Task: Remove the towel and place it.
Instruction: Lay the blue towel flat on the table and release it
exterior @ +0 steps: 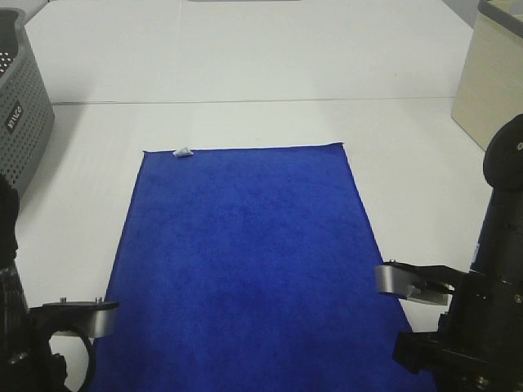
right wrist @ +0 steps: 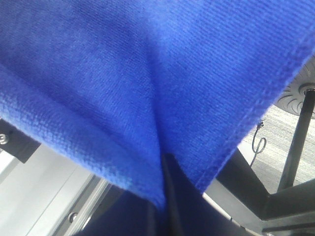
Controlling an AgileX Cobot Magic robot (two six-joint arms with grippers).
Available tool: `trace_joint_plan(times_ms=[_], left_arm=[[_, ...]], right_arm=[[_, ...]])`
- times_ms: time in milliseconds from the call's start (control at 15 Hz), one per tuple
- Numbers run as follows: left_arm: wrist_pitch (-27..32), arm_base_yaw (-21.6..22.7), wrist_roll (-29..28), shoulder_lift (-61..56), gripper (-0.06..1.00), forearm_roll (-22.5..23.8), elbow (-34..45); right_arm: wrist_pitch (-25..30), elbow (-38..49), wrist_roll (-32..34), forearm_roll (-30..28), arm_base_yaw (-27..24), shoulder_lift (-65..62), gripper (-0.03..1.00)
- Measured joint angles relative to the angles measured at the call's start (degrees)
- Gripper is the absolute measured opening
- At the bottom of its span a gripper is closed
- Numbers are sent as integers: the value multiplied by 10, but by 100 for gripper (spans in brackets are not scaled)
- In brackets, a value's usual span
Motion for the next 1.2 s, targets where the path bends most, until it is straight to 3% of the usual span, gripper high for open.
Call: trace_joint_plan(times_ms=[467,800,1000,1133,1200], left_arm=[[25,0,2,3,0,14,-27],[28,0,7,3,0,-33,-27],[24,0,13,3,1,-36,-27],[24,0,13,3,21,-39,-27],[24,0,13,3,21,-39,-27]], right_arm=[[-2,0,-12,-3,-1,1,4],[-2,0,-12,-6,-1,3,9],[-2,0,-22,1,-1,3,14],[-2,0,-28,12,-1,3,22],[-2,0,-28,12,-1,3,22]])
